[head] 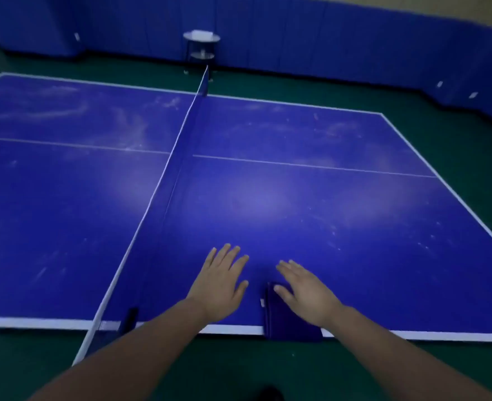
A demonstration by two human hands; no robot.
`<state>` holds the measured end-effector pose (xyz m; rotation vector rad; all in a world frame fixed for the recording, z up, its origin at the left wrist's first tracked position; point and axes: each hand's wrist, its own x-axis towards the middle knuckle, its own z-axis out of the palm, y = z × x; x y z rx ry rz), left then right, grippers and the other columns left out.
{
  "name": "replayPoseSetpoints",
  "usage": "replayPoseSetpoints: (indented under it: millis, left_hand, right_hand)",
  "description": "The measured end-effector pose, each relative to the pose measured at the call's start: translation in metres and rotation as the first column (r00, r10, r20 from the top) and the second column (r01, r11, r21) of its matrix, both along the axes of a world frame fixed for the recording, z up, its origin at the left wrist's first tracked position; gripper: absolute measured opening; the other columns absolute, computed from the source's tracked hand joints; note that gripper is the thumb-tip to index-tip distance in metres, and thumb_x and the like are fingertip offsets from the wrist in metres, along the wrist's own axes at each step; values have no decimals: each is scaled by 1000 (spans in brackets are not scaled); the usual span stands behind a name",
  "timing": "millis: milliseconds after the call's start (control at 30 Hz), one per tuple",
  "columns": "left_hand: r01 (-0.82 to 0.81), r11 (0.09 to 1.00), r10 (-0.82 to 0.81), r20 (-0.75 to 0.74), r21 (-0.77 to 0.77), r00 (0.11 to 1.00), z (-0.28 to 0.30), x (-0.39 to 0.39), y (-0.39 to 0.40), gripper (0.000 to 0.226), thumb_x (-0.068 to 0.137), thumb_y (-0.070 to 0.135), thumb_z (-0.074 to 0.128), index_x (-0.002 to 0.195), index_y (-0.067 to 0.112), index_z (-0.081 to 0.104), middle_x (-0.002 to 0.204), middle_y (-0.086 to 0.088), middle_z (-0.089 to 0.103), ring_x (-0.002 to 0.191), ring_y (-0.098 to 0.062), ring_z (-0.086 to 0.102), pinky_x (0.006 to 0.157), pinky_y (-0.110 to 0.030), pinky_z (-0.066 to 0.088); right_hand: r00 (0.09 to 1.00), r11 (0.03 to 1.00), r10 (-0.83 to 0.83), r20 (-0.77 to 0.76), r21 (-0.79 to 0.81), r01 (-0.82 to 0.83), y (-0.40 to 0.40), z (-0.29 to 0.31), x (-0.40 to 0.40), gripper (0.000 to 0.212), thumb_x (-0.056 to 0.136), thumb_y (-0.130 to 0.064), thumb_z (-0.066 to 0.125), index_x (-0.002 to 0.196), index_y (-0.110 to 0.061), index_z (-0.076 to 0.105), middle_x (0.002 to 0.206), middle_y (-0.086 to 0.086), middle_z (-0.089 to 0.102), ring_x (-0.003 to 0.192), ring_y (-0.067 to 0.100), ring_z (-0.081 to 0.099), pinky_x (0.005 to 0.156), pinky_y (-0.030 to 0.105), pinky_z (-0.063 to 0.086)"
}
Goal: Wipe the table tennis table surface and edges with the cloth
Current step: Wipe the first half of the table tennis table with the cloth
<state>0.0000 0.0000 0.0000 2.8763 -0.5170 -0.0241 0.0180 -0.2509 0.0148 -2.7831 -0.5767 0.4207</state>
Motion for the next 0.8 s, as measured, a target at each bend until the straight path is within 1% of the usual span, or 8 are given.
replayPoseSetpoints:
  millis: [133, 300, 400, 467, 500, 567, 667, 800]
  left_hand:
    - [-56, 998, 57, -127, 17, 990, -48, -14, -4, 63, 105, 50, 25, 161, 23, 17, 169, -2, 10, 156, -22, -5, 122, -39, -14]
    - [-183, 983, 185, -258, 31, 948, -96, -22, -11, 61, 105, 47, 31, 160, 23, 19, 169, -2, 9, 156, -20, -3, 123, -38, -11]
    - [-237, 972, 224, -290, -8, 930, -114, -27, -19, 55, 104, 40, 41, 156, 21, 34, 166, -1, 23, 155, -20, 10, 123, -37, -6]
    - [-286, 957, 260, -285, -52, 923, -121, -30, -23, 51, 101, 35, 51, 149, 17, 49, 159, -6, 38, 152, -25, 25, 123, -43, 6]
    - [-307, 950, 284, -268, -48, 921, -124, -33, -23, 49, 99, 35, 53, 144, 15, 55, 155, -8, 44, 148, -28, 33, 122, -47, 14]
    - [-350, 936, 333, -240, -31, 912, -130, -40, -25, 52, 97, 40, 44, 139, 12, 59, 150, -9, 50, 144, -31, 41, 121, -49, 23]
    - [-425, 905, 401, -274, -31, 874, -138, -48, -23, 61, 97, 44, 32, 145, 13, 53, 156, -7, 41, 150, -28, 30, 123, -46, 15]
    - [-452, 892, 436, -303, 17, 848, -143, -54, -17, 64, 98, 46, 26, 148, 14, 49, 160, -6, 37, 152, -24, 22, 125, -43, 8]
  right_hand:
    - [984, 996, 49, -169, -66, -61, -18, -54, -4, 66, 104, -53, 38, 160, -22, 21, 167, -7, 14, 154, 9, 4, 122, 24, 6]
    - [970, 972, 113, -214, -178, -153, -38, -110, 13, 71, 100, -61, 39, 159, -25, 24, 168, -6, 8, 154, 13, -2, 124, 31, 2]
    - [973, 952, 157, -169, -235, -195, -51, -136, 26, 81, 92, -77, 34, 159, -32, 22, 168, -5, -6, 153, 19, -15, 122, 42, -9]
    - [969, 940, 184, -162, -259, -222, -60, -149, 29, 94, 81, -90, 22, 159, -38, 14, 167, -4, -15, 152, 27, -22, 119, 51, -15]
    - [967, 938, 201, -158, -255, -236, -62, -154, 29, 99, 77, -94, 17, 159, -38, 13, 167, -3, -15, 152, 30, -21, 119, 54, -15]
    - [963, 939, 226, -143, -231, -255, -64, -159, 25, 101, 77, -95, 17, 158, -34, 24, 168, 3, 3, 154, 36, -3, 119, 59, -8]
    - [969, 944, 232, -80, -221, -244, -62, -164, 20, 88, 87, -85, 26, 149, -27, 47, 159, 11, 35, 145, 41, 32, 115, 64, 9]
    - [983, 969, 185, 19, -167, -179, -58, -173, 15, 73, 91, -74, 32, 142, -27, 56, 147, 13, 50, 130, 39, 47, 112, 64, 26]
